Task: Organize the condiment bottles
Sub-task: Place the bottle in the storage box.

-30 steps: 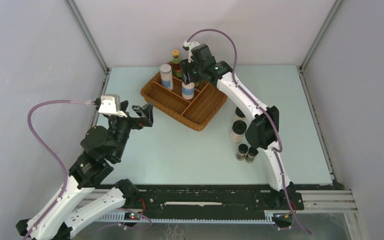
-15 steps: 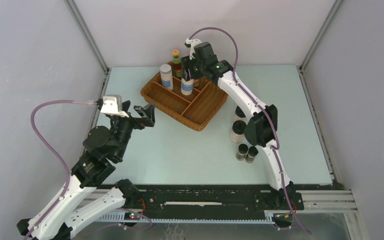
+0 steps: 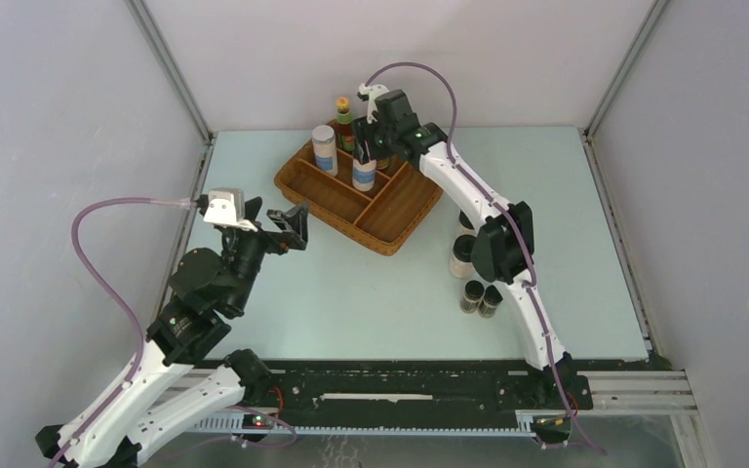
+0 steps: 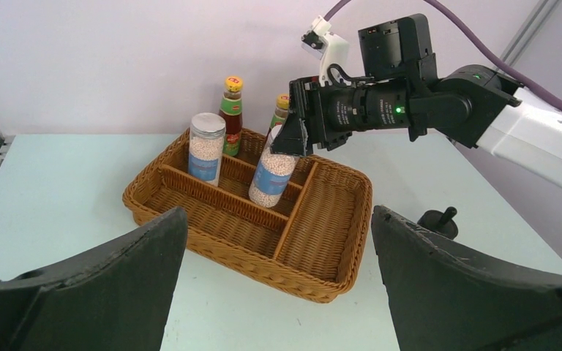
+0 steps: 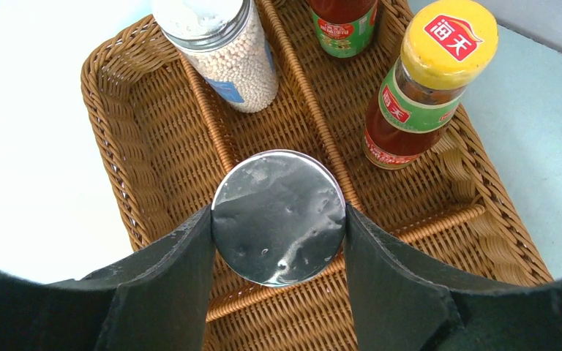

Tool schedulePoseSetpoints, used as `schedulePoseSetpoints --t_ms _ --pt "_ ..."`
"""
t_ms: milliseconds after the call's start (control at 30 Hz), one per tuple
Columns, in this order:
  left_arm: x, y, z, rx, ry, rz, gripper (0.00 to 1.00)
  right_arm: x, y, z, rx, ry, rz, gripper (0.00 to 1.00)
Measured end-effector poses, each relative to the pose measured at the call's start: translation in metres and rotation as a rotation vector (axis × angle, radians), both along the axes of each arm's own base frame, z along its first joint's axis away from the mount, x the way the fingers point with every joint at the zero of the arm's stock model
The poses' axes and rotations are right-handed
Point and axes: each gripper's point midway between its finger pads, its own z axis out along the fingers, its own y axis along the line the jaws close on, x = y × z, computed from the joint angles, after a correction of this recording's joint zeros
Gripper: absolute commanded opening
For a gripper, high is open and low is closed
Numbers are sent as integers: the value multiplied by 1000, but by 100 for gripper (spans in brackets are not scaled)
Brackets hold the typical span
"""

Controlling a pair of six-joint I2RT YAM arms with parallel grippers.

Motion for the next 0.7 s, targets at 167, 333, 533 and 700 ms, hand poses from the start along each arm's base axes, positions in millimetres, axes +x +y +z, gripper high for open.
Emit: schedulePoseSetpoints --t_ms 167,333,533,700 --pt "1 -2 -3 -8 -2 -6 100 2 1 -4 -2 -2 5 0" --pt "1 -2 -6 -6 -1 -4 100 9 4 -9 6 -9 7 0" --pt "1 2 -3 -20 -17 4 100 11 6 -18 2 0 10 0" --pt "1 2 -5 -18 -16 4 100 12 6 -17 3 -4 10 0"
